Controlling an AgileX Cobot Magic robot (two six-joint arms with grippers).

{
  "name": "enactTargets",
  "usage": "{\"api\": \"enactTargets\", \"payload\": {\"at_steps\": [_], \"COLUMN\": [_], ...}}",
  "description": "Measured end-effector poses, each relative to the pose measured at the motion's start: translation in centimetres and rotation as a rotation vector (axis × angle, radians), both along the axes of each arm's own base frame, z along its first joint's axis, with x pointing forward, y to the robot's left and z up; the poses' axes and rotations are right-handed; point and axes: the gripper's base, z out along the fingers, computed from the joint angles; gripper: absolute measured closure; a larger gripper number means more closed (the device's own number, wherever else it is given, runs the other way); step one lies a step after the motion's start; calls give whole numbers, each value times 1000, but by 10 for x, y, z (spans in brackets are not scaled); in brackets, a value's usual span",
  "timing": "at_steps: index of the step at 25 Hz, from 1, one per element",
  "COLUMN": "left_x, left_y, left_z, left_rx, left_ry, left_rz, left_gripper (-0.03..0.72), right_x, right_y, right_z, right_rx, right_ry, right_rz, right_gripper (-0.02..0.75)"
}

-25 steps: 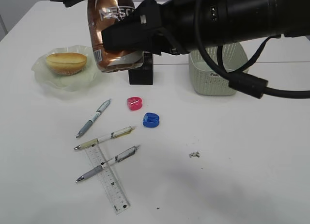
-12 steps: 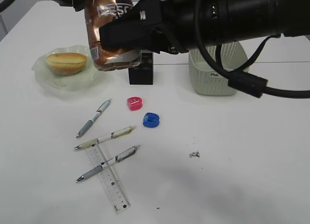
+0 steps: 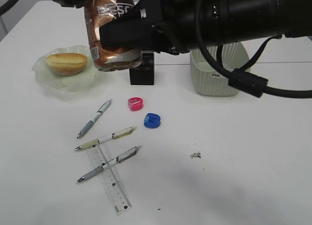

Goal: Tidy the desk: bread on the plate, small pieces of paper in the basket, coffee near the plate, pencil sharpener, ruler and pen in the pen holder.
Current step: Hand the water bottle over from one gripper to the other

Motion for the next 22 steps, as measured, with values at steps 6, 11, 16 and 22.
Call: {"api": "enactTargets", "payload": {"at_steps": [6,11,16,22], "left_x": [0,0,0,-1], "left_y": [0,0,0,0], "left_z": [0,-1,-1,-2], "left_rx": [2,7,7,29], "left_ry": [0,-1,-1,-6], "left_rz": [0,-2,-2,-17], "left_gripper": [423,425,441,449], "right_x": [0,0,0,0], "right_y": [0,0,0,0], "right_z": [-1,-1,0,1], "right_rx": [5,6,12,33], "right_ry": [7,7,12,24], "right_rz": [-4,-5,-3,-2], "right_gripper": [398,396,279,192]}}
